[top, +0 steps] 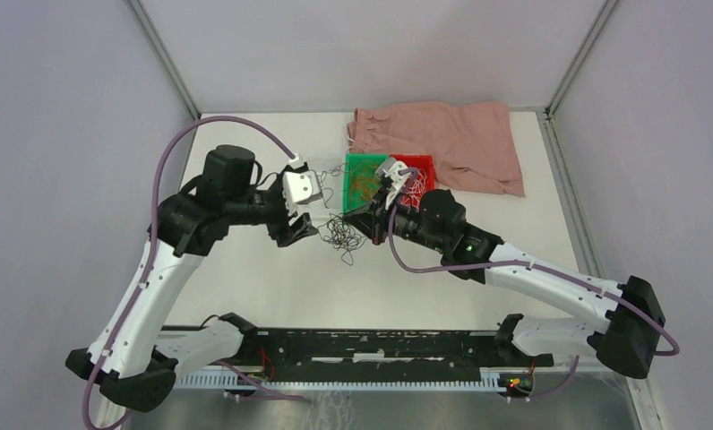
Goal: Untangle the cables
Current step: Untie the cable.
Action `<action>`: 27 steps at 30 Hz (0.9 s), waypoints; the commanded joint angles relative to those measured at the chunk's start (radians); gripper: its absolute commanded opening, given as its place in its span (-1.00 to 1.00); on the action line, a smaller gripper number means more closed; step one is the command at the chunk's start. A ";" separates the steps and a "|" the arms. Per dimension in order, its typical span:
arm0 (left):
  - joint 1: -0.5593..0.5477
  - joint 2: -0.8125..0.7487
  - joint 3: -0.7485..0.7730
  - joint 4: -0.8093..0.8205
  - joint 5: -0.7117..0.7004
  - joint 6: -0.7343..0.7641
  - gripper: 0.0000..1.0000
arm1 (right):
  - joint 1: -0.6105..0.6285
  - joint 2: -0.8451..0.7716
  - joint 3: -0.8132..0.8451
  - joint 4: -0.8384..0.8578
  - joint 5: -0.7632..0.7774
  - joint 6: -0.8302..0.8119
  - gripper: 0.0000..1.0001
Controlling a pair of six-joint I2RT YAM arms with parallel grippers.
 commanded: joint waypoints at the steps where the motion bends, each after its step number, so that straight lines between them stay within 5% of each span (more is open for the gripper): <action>1: -0.002 -0.016 -0.013 0.055 0.112 0.023 0.50 | -0.004 -0.022 0.023 0.021 -0.034 0.032 -0.99; 4: -0.004 -0.010 -0.067 0.144 0.163 -0.092 0.61 | -0.004 -0.018 0.038 0.022 -0.045 0.044 -0.99; 21: -0.003 -0.068 -0.323 0.520 0.268 -0.535 0.40 | 0.044 0.009 0.052 0.041 0.068 0.080 -0.99; 27: -0.003 -0.136 -0.429 0.625 0.209 -0.608 0.13 | 0.093 -0.001 0.053 0.050 0.180 0.073 -0.99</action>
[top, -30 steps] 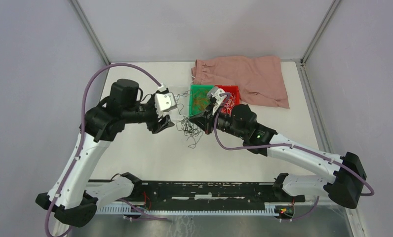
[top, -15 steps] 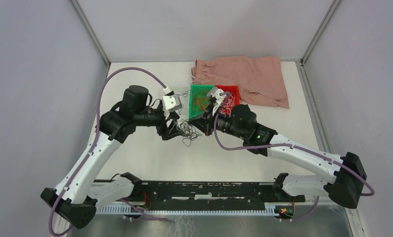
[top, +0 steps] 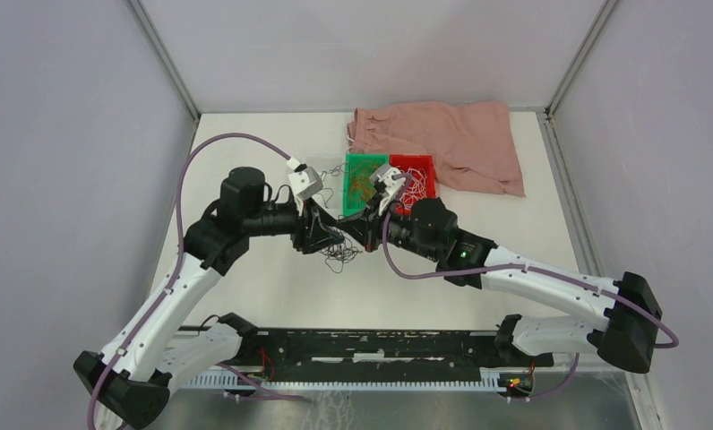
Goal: Untangle the cables
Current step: Untie the cable.
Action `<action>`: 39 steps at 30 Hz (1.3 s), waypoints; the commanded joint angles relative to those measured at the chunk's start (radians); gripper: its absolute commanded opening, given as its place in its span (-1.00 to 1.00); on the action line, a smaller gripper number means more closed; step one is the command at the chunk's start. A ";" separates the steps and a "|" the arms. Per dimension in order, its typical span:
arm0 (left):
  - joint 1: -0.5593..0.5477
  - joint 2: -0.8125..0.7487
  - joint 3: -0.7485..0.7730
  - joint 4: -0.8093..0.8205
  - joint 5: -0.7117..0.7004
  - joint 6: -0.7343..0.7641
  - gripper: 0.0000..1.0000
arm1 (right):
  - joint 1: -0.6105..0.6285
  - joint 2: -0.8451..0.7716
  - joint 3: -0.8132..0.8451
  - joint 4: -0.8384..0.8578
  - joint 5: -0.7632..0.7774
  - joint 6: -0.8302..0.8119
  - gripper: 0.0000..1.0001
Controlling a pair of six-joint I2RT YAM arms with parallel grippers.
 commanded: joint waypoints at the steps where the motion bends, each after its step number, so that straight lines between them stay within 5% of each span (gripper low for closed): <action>1: -0.003 -0.049 -0.043 0.121 -0.046 -0.089 0.05 | 0.033 -0.014 0.055 0.055 0.091 0.005 -0.99; 6: -0.003 -0.058 -0.041 0.105 -0.160 -0.029 -0.44 | 0.049 -0.003 0.075 0.034 0.094 0.006 -0.99; 17: -0.003 -0.040 0.016 -0.081 -0.101 0.122 -0.77 | 0.055 -0.031 0.066 -0.018 0.144 -0.036 -0.99; 25: -0.003 -0.050 0.070 -0.228 -0.013 0.265 -0.94 | 0.054 -0.033 0.058 -0.042 0.155 -0.048 -0.99; 34: -0.003 -0.112 0.052 -0.325 -0.136 0.466 -0.94 | 0.054 -0.080 0.036 -0.078 0.205 -0.073 -0.99; 39: -0.004 -0.174 -0.019 -0.262 -0.245 0.458 -0.94 | 0.053 -0.085 0.064 -0.112 0.162 -0.106 -0.99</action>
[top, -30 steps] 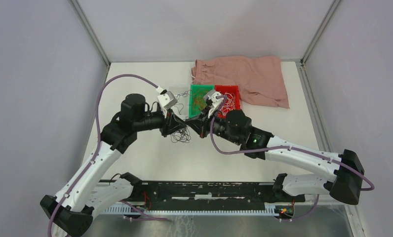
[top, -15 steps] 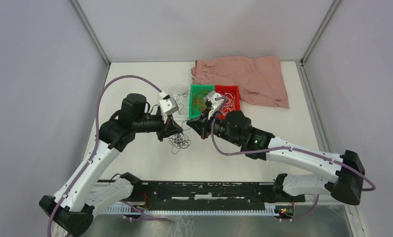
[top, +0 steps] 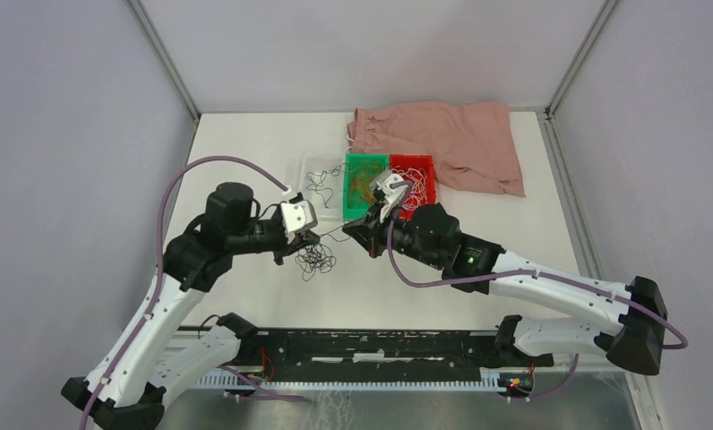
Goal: Untangle the cables
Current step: Untie the cable.
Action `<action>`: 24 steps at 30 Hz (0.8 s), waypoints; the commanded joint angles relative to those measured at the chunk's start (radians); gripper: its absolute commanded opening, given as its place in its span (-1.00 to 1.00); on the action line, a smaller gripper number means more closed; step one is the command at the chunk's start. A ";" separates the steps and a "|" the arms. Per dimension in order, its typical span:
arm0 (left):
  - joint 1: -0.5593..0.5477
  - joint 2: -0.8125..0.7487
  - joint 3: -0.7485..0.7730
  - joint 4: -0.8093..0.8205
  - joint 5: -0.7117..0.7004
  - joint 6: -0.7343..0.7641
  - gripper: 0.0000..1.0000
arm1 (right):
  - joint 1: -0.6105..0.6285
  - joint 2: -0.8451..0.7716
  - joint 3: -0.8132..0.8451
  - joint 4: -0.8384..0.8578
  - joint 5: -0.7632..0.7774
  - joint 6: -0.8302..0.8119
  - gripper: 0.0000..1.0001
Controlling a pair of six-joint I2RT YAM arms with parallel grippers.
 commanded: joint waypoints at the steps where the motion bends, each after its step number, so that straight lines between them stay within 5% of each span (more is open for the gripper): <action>1: -0.002 -0.075 -0.051 0.036 -0.131 0.039 -0.94 | -0.008 -0.029 0.056 -0.020 0.002 -0.055 -0.99; 4: -0.001 -0.144 -0.083 0.185 -0.185 -0.018 -0.82 | -0.009 -0.007 0.087 -0.063 -0.072 -0.069 -0.99; 6: -0.001 -0.159 -0.081 0.199 -0.160 -0.019 -0.01 | -0.009 0.004 0.089 -0.059 -0.107 -0.055 -0.99; 8: -0.001 -0.132 -0.047 0.117 -0.048 0.010 0.40 | -0.009 0.021 0.095 -0.049 -0.155 -0.040 -0.99; 10: -0.001 -0.097 -0.021 0.047 0.033 0.024 0.59 | -0.008 0.041 0.107 -0.038 -0.205 -0.025 -0.99; 16: -0.001 -0.066 -0.011 0.073 0.119 0.004 0.59 | -0.005 0.087 0.148 -0.053 -0.265 -0.020 -0.99; 24: -0.002 -0.026 -0.025 0.046 0.130 0.071 0.27 | 0.000 0.079 0.151 -0.063 -0.294 -0.030 -0.99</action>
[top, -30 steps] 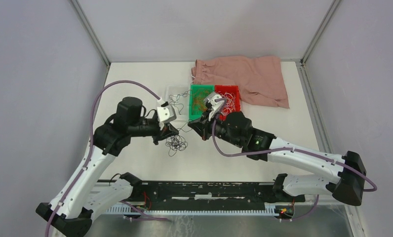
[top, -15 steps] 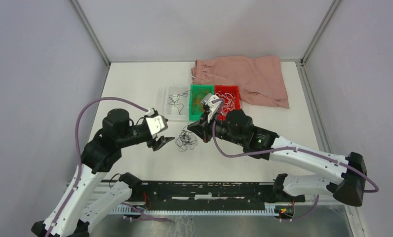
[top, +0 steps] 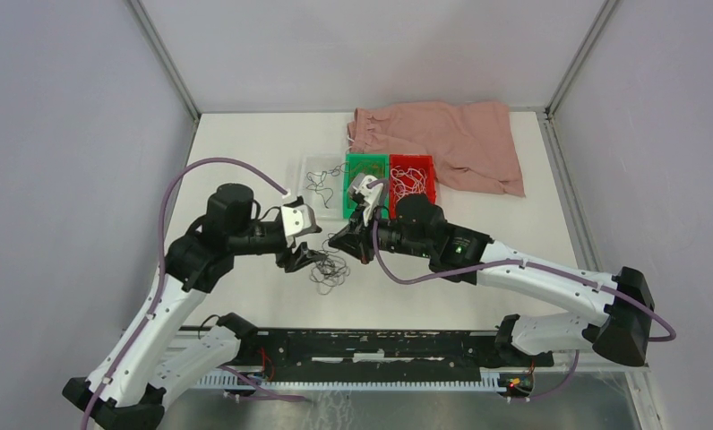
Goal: Untangle the cables
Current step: Untie the cable.
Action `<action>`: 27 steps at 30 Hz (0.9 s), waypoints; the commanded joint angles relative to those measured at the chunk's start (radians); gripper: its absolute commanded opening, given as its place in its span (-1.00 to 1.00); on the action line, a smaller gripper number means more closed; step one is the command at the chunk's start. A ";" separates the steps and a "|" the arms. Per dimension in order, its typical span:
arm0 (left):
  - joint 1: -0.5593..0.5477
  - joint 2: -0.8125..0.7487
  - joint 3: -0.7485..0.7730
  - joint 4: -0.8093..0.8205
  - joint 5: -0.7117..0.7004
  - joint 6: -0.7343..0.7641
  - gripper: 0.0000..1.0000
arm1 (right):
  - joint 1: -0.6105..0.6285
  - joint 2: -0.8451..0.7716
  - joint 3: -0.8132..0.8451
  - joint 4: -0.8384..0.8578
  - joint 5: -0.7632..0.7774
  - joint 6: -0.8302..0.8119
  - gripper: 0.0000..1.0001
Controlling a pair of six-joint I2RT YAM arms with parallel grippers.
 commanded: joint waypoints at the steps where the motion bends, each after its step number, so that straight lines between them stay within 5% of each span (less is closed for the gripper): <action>1: 0.000 0.006 0.018 -0.020 0.044 0.074 0.25 | 0.007 -0.016 0.049 0.032 -0.040 -0.003 -0.99; 6: 0.001 0.024 0.018 -0.023 0.078 0.082 0.11 | 0.011 0.001 0.059 0.037 -0.085 -0.001 -0.99; 12: 0.000 0.023 0.012 0.008 0.050 0.071 -0.66 | 0.014 0.006 0.052 0.055 -0.104 0.016 -0.96; 16: 0.001 0.000 -0.004 0.016 0.009 0.079 -0.92 | 0.015 -0.002 0.031 0.076 -0.107 0.033 -0.82; 24: 0.000 -0.020 0.033 0.035 -0.013 0.022 -0.94 | 0.012 -0.144 -0.085 0.101 0.142 0.031 0.09; 27: 0.001 -0.002 0.063 0.048 0.016 -0.066 -0.94 | 0.012 -0.197 -0.152 0.164 0.238 0.022 0.21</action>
